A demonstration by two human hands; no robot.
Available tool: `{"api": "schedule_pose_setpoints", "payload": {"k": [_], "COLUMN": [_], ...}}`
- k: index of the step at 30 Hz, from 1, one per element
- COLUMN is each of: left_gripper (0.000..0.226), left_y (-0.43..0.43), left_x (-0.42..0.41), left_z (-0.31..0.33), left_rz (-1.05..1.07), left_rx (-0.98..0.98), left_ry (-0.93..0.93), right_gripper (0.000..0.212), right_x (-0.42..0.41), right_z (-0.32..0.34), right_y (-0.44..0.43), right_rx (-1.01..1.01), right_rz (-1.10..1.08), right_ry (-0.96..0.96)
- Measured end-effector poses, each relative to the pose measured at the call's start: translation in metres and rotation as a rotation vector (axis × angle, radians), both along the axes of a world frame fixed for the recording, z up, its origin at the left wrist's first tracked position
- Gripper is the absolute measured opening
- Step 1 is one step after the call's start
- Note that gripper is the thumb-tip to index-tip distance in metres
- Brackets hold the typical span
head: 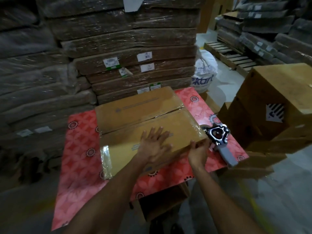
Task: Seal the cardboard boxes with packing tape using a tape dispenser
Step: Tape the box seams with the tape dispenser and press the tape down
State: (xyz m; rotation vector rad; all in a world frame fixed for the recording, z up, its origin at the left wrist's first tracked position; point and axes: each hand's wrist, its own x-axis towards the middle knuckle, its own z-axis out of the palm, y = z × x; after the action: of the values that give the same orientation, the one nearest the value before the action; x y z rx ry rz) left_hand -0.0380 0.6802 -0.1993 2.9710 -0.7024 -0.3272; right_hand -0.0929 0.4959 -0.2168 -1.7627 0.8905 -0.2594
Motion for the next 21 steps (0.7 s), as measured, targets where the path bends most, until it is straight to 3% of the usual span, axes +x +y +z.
{"api": "schedule_pose_setpoints", "payload": {"k": [5, 9, 12, 15, 19, 21], "left_gripper": [0.085, 0.089, 0.091, 0.093, 0.078, 0.071], "left_y": [0.077, 0.093, 0.086, 0.093, 0.107, 0.130], "left_x": [-0.010, -0.024, -0.037, -0.057, -0.084, -0.094], "left_z": [0.000, 0.005, 0.017, 0.019, 0.020, 0.023], "left_rz": [0.313, 0.462, 0.513, 0.625, 0.735, 0.728], "left_rx": [-0.078, 0.035, 0.048, 0.056, 0.029, 0.015], "left_ry": [-0.037, -0.059, -0.053, -0.077, -0.109, -0.164], "right_gripper": [0.078, 0.108, 0.113, 0.100, 0.047, 0.032], "right_x": [-0.017, -0.035, -0.028, -0.002, 0.032, 0.022], "right_z": [0.005, 0.002, 0.001, 0.007, 0.018, 0.025], "right_y": [0.038, 0.080, 0.083, 0.070, 0.077, 0.104], "right_rx": [0.102, 0.160, 0.137, 0.037, -0.029, 0.001], "right_rz": [0.011, 0.223, 0.333, 0.499, 0.667, 0.736], "right_ry": [-0.011, 0.003, 0.052, -0.009, -0.072, -0.026]}}
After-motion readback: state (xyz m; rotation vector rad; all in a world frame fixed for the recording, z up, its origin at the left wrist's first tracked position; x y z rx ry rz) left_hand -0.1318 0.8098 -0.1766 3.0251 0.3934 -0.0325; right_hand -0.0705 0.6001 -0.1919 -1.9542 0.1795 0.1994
